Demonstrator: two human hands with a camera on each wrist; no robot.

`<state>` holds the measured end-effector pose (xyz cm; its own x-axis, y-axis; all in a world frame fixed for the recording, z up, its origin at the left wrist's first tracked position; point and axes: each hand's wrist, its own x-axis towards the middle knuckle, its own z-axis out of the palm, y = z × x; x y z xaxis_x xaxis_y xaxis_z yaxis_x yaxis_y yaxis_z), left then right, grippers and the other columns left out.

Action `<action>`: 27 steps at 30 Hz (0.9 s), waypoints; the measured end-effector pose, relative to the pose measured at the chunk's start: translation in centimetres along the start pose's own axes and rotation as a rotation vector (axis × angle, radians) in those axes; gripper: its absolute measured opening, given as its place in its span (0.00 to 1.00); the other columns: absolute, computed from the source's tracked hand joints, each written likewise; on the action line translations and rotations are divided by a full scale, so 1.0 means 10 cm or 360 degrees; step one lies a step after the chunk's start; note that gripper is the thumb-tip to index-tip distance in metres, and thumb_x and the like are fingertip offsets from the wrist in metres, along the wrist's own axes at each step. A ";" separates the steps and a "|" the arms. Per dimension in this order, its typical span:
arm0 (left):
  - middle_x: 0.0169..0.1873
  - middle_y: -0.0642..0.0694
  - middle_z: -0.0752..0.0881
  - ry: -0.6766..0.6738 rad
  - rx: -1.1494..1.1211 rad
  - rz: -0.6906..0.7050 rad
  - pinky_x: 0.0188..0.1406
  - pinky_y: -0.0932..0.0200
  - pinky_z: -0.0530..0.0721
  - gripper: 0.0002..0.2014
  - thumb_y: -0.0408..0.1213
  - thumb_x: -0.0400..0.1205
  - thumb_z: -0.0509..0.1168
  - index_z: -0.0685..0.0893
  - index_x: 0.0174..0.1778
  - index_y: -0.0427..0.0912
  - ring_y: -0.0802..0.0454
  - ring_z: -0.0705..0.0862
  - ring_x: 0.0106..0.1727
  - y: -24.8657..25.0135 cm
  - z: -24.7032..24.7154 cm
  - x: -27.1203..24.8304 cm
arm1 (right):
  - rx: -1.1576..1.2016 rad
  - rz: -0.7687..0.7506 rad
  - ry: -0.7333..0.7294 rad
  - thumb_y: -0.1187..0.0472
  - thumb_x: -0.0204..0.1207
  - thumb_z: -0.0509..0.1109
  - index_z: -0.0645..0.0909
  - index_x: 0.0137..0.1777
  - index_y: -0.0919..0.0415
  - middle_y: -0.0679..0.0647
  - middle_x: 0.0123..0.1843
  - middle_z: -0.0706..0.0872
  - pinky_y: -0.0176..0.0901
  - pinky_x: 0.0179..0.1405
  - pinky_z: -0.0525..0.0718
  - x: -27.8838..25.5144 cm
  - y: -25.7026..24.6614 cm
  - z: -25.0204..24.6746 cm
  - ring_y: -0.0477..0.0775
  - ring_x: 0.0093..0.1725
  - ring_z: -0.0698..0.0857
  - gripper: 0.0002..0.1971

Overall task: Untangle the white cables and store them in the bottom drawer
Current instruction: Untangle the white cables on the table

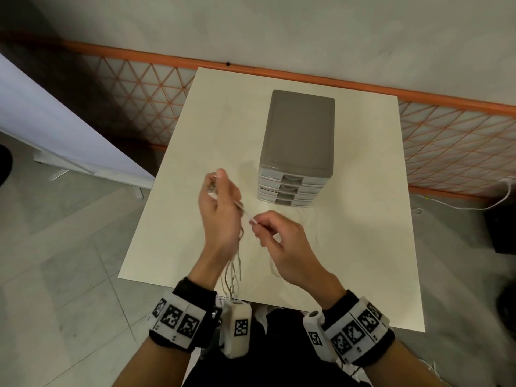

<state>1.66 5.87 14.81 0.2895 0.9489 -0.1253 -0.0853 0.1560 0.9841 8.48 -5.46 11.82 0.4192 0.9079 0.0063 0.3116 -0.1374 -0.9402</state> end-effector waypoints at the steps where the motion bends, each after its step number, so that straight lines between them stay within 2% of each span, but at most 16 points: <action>1: 0.21 0.56 0.71 0.0070 -0.0074 -0.0007 0.20 0.65 0.64 0.19 0.43 0.92 0.53 0.68 0.33 0.46 0.60 0.66 0.22 0.06 -0.05 0.06 | -0.0072 0.0018 -0.0079 0.56 0.86 0.64 0.80 0.45 0.56 0.50 0.34 0.81 0.50 0.38 0.81 -0.05 0.08 0.00 0.52 0.34 0.80 0.08; 2: 0.20 0.58 0.70 0.0129 -0.0140 0.0009 0.20 0.64 0.63 0.20 0.43 0.93 0.53 0.67 0.32 0.47 0.61 0.65 0.21 0.12 -0.11 0.13 | -0.0134 0.0053 -0.0136 0.52 0.85 0.63 0.80 0.43 0.56 0.52 0.31 0.79 0.53 0.35 0.80 -0.11 0.18 -0.02 0.54 0.31 0.78 0.12; 4: 0.19 0.59 0.69 0.0206 -0.0174 0.0086 0.21 0.63 0.63 0.21 0.42 0.92 0.52 0.65 0.31 0.48 0.60 0.64 0.22 0.21 -0.23 0.25 | -0.0188 0.0132 -0.0171 0.46 0.84 0.59 0.80 0.40 0.55 0.54 0.26 0.77 0.49 0.32 0.76 -0.25 0.35 -0.07 0.57 0.27 0.76 0.18; 6: 0.21 0.60 0.67 0.0217 -0.0121 0.0164 0.28 0.59 0.69 0.20 0.41 0.92 0.53 0.64 0.31 0.48 0.58 0.66 0.24 0.24 -0.29 0.29 | -0.0222 0.0173 -0.0167 0.47 0.84 0.58 0.80 0.39 0.56 0.52 0.24 0.75 0.41 0.30 0.73 -0.34 0.45 -0.13 0.51 0.24 0.73 0.18; 8: 0.22 0.59 0.67 0.0174 -0.0109 0.0195 0.36 0.56 0.73 0.19 0.40 0.92 0.53 0.65 0.32 0.46 0.57 0.69 0.27 0.21 -0.30 0.24 | -0.0301 0.0170 -0.0175 0.52 0.87 0.59 0.79 0.38 0.57 0.47 0.23 0.72 0.35 0.29 0.68 -0.33 0.46 -0.15 0.46 0.23 0.70 0.17; 9: 0.22 0.58 0.66 0.0134 -0.0139 0.0186 0.35 0.56 0.76 0.19 0.40 0.92 0.53 0.65 0.33 0.46 0.55 0.71 0.26 0.19 -0.27 0.20 | -0.0350 0.0161 -0.0174 0.54 0.87 0.60 0.78 0.37 0.57 0.47 0.23 0.71 0.34 0.29 0.66 -0.30 0.45 -0.14 0.46 0.23 0.68 0.17; 10: 0.23 0.56 0.66 0.0087 -0.0165 0.0162 0.29 0.57 0.76 0.19 0.40 0.93 0.52 0.66 0.34 0.46 0.55 0.71 0.25 0.18 -0.23 0.16 | -0.0395 0.0148 -0.0177 0.54 0.87 0.60 0.78 0.37 0.57 0.48 0.23 0.71 0.34 0.28 0.65 -0.27 0.43 -0.13 0.47 0.23 0.68 0.16; 12: 0.23 0.55 0.65 0.0009 -0.0163 0.0122 0.18 0.63 0.66 0.19 0.40 0.93 0.52 0.66 0.34 0.48 0.57 0.66 0.21 0.19 -0.17 0.09 | -0.0433 0.0122 -0.0203 0.55 0.87 0.59 0.80 0.41 0.56 0.52 0.24 0.74 0.36 0.29 0.66 -0.21 0.39 -0.11 0.50 0.24 0.69 0.15; 14: 0.22 0.57 0.65 0.0001 -0.0166 0.0127 0.17 0.66 0.60 0.19 0.39 0.93 0.53 0.65 0.33 0.49 0.59 0.62 0.19 0.26 -0.17 0.07 | -0.0425 0.0115 -0.0256 0.56 0.88 0.58 0.81 0.45 0.53 0.54 0.28 0.78 0.40 0.31 0.69 -0.22 0.38 -0.14 0.52 0.26 0.71 0.13; 16: 0.21 0.57 0.65 0.0059 -0.0211 0.0164 0.17 0.68 0.59 0.19 0.37 0.93 0.53 0.64 0.33 0.49 0.59 0.59 0.19 0.36 -0.24 0.12 | -0.0478 0.0144 -0.0349 0.53 0.88 0.57 0.79 0.45 0.52 0.51 0.28 0.77 0.43 0.32 0.71 -0.28 0.45 -0.21 0.49 0.26 0.71 0.12; 19: 0.22 0.55 0.63 0.0084 -0.0216 0.0237 0.18 0.69 0.58 0.19 0.36 0.92 0.53 0.65 0.33 0.48 0.57 0.57 0.21 0.50 -0.37 0.14 | -0.0670 0.0234 -0.0509 0.52 0.89 0.56 0.76 0.45 0.49 0.45 0.25 0.73 0.40 0.29 0.68 -0.38 0.60 -0.31 0.46 0.26 0.71 0.12; 23: 0.20 0.56 0.67 -0.0158 0.0103 0.0339 0.17 0.66 0.61 0.17 0.37 0.88 0.56 0.71 0.31 0.53 0.57 0.62 0.20 0.46 -0.37 -0.07 | -0.0731 0.0243 -0.0511 0.52 0.88 0.57 0.80 0.45 0.51 0.38 0.25 0.76 0.42 0.31 0.69 -0.31 0.45 -0.30 0.42 0.28 0.74 0.13; 25: 0.22 0.55 0.70 -0.0351 0.0380 0.0378 0.21 0.64 0.66 0.14 0.41 0.87 0.62 0.74 0.35 0.46 0.58 0.66 0.23 0.34 -0.38 -0.17 | -0.0662 0.0197 -0.0449 0.55 0.88 0.58 0.83 0.46 0.54 0.34 0.26 0.77 0.45 0.34 0.73 -0.24 0.25 -0.30 0.42 0.27 0.75 0.13; 27: 0.22 0.56 0.71 -0.0588 0.0569 0.0310 0.25 0.64 0.67 0.12 0.44 0.82 0.71 0.80 0.40 0.42 0.57 0.66 0.25 0.19 -0.41 -0.24 | -0.0584 0.0146 -0.0403 0.59 0.87 0.59 0.85 0.45 0.56 0.32 0.26 0.78 0.46 0.36 0.75 -0.19 0.05 -0.35 0.42 0.26 0.75 0.14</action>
<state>-3.10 5.00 16.42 0.6219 0.7813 0.0526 0.1400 -0.1770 0.9742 10.77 -8.65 12.55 0.2515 0.9474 -0.1981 0.5837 -0.3117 -0.7497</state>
